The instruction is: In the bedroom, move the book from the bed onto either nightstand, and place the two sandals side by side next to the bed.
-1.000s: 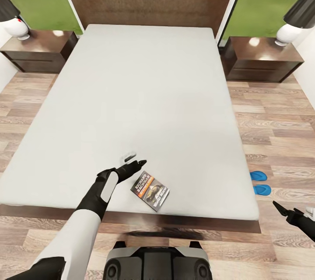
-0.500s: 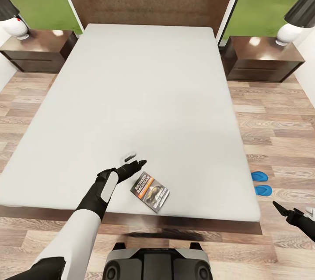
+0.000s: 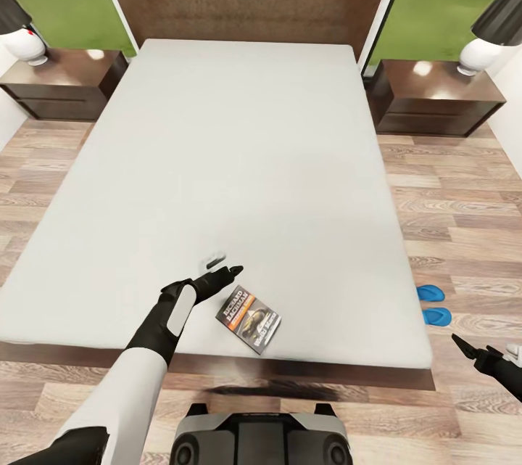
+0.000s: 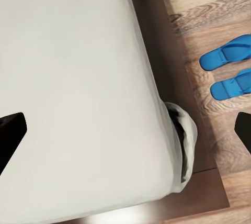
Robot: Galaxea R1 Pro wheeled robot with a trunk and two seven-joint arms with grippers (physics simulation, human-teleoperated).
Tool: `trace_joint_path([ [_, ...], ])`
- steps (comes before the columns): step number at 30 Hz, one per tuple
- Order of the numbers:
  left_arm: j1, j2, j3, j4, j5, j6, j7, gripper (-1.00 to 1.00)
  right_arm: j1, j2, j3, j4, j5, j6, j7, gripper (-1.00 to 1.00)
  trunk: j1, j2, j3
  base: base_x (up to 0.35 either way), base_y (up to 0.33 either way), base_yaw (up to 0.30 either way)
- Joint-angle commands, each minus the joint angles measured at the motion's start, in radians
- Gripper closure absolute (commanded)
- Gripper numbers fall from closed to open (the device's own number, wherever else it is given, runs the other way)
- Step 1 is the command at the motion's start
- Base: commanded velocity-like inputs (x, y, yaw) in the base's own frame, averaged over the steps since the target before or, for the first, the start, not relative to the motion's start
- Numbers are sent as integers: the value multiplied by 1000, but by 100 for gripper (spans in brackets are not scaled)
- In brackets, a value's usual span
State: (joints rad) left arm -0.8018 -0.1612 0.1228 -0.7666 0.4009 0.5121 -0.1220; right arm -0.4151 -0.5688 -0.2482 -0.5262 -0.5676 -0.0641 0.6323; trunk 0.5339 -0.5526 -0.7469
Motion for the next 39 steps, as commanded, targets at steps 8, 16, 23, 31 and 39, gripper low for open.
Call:
trace_joint_path([
  [8,0,-1,6,-1,3,8,-4,-100,-1,0,0,2,-6,0,6,-100,8,-15,-7,0,0,0],
  [16,0,-1,6,-1,3,8,-4,-100,-1,0,0,2,-6,0,6,-100,8,-15,-7,0,0,0],
  [23,0,-1,5,0,3,8,-4,-100,-1,0,1,2,-6,0,6,-100,8,-15,-7,0,0,0],
  [31,0,-3,5,0,3,8,-4,-100,-1,0,1,1,-6,0,6,-100,8,-15,-7,0,0,0],
  [39,0,-3,4,0,3,8,-4,-100,0,0,1,1,-6,0,6,-100,27,-50,-23,0,0,0],
])
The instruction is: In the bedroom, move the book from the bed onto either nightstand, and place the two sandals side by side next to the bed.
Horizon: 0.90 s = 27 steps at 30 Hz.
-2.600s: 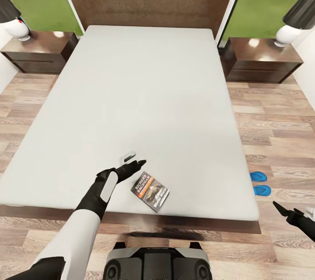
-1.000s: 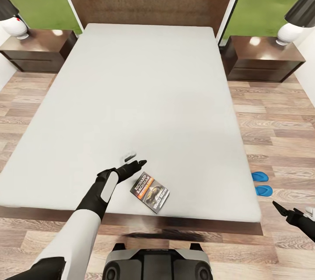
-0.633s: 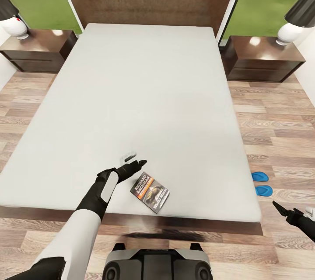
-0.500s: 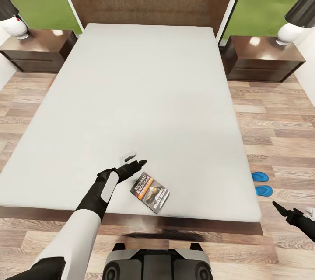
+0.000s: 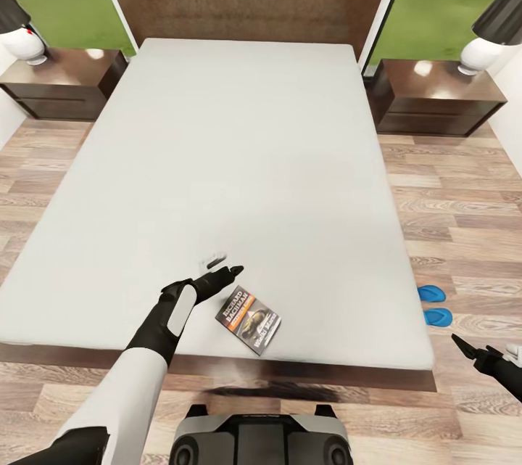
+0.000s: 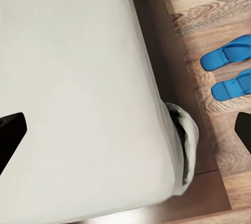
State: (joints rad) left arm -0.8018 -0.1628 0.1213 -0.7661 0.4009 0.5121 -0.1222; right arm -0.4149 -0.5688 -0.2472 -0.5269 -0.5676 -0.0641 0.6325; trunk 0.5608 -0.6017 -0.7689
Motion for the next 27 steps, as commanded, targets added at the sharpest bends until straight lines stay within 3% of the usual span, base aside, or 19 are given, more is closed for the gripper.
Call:
trace_joint_path([
  [1,0,-1,6,-1,3,8,-4,-100,-1,0,0,2,-6,0,6,-100,4,-8,-4,0,0,0],
  [27,0,-1,6,-1,3,8,-4,-100,-1,1,0,2,-6,0,5,-100,16,-29,-13,0,0,0],
])
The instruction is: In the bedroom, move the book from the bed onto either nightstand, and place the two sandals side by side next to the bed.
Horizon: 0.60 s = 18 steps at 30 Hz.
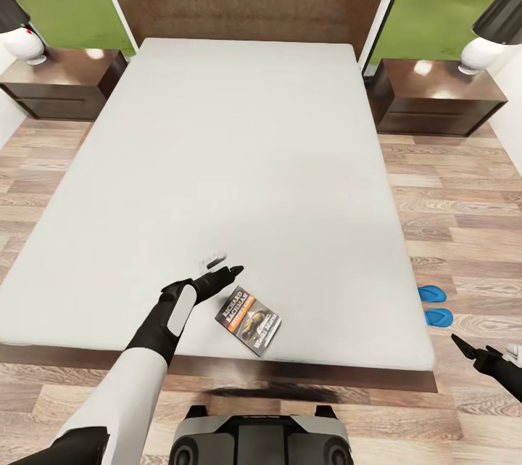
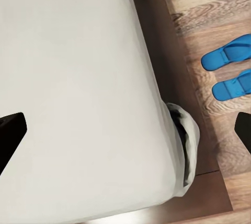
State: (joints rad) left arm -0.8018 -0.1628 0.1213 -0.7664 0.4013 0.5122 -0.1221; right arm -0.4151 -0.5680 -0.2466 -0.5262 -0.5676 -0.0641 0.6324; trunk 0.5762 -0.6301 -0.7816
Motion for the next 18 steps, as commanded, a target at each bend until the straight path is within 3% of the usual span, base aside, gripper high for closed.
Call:
trace_joint_path([
  [1,0,-1,6,-1,3,8,-4,-100,-1,0,0,2,-6,0,6,-100,0,-1,-1,0,0,0],
  [12,0,-1,6,-1,2,8,-4,-100,-1,0,0,2,-6,0,6,-100,35,-64,-29,0,0,0],
  [18,0,-1,6,-1,3,8,-4,-100,-1,0,0,2,-6,0,5,-100,35,-64,-29,0,0,0],
])
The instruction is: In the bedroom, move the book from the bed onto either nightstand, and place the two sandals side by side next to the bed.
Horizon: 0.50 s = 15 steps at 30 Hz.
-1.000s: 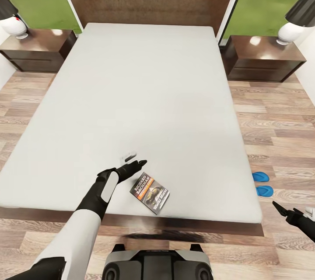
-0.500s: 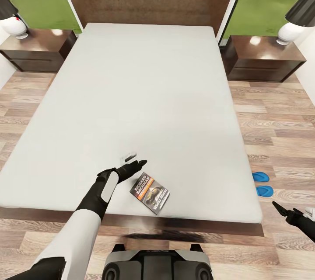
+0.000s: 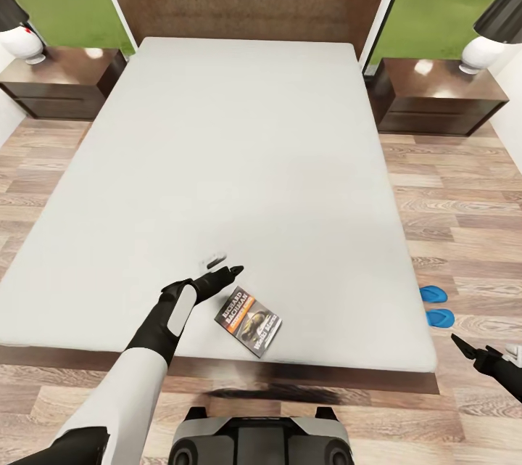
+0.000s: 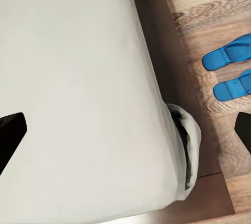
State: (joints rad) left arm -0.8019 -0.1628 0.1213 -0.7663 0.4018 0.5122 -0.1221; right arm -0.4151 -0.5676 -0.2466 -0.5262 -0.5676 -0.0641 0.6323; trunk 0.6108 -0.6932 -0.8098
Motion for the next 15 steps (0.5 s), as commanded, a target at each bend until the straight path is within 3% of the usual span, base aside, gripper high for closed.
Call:
trace_joint_path([
  [1,0,-1,6,-1,2,8,-4,-100,-1,-1,0,2,-6,0,5,-100,0,-1,-1,0,0,0],
  [4,0,-1,6,-1,3,8,-4,-100,-1,0,0,2,-6,0,6,-100,0,-1,-1,0,0,0],
  [15,0,-1,6,-1,2,8,-5,-100,-1,0,0,2,-6,0,6,-100,35,-64,-29,0,0,0],
])
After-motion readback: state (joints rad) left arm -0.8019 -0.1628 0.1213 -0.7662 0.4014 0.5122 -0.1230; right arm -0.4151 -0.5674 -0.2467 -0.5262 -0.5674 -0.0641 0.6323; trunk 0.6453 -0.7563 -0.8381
